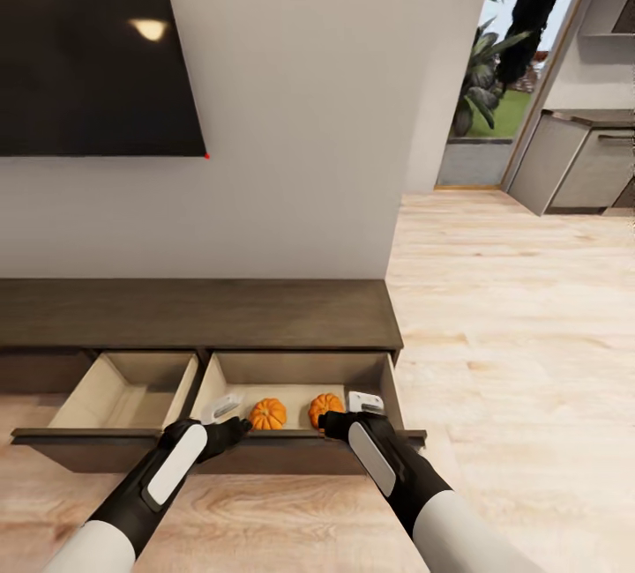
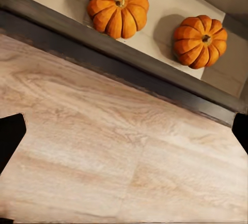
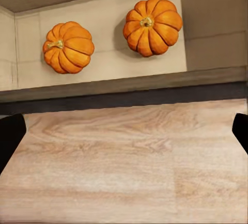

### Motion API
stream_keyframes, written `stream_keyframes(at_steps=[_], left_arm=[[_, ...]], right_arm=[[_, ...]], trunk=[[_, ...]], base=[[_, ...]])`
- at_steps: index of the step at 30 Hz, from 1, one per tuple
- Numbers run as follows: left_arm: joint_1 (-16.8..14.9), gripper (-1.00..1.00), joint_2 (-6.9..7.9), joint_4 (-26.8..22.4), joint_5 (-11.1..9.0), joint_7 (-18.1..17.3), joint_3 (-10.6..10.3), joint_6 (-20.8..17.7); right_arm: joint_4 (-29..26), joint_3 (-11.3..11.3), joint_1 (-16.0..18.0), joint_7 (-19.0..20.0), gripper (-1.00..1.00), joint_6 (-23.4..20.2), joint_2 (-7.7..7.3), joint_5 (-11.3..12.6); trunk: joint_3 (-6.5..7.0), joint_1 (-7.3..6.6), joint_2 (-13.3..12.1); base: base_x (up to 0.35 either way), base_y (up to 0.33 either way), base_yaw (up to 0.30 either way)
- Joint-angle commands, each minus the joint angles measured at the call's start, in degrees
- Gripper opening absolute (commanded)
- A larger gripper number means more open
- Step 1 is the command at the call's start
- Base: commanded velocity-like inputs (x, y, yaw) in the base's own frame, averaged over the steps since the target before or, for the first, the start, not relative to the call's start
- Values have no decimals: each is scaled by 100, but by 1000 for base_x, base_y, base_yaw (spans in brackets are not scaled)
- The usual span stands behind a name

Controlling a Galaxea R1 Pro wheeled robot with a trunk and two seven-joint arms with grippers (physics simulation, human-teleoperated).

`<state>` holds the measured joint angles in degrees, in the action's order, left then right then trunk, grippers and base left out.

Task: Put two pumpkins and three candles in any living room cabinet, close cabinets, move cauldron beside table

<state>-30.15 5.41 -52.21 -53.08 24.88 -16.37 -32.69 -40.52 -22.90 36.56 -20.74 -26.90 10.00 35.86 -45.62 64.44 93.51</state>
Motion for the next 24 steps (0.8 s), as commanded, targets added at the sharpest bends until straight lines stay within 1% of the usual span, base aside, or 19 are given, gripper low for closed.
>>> stream_keyframes(at_steps=[1, 4, 9, 17, 24], left_arm=[[0, 100, 1, 0, -2, 0, 25, -10], [0, 100, 3, 0, -7, 0, 67, -23], [0, 100, 4, 0, -9, 0, 80, -27], [0, 100, 3, 0, -9, 0, 82, -27], [0, 100, 2, 0, -3, 0, 87, -14]], right_arm=[[0, 5, 0, 0, 100, 0, 0, 0], [0, 5, 0, 0, 100, 0, 0, 0], [0, 6, 0, 0, 100, 0, 0, 0], [0, 13, 0, 0, 100, 6, 0, 0], [0, 13, -6, -8, 100, 21, 0, -6]], trunk=[[0, 0, 0], [0, 0, 0], [0, 0, 0], [-144, 176, 321], [-269, 329, 602]], base=[[-268, 0, 0], [-287, 0, 0], [-305, 0, 0], [-269, 0, 0], [-33, 0, 0]])
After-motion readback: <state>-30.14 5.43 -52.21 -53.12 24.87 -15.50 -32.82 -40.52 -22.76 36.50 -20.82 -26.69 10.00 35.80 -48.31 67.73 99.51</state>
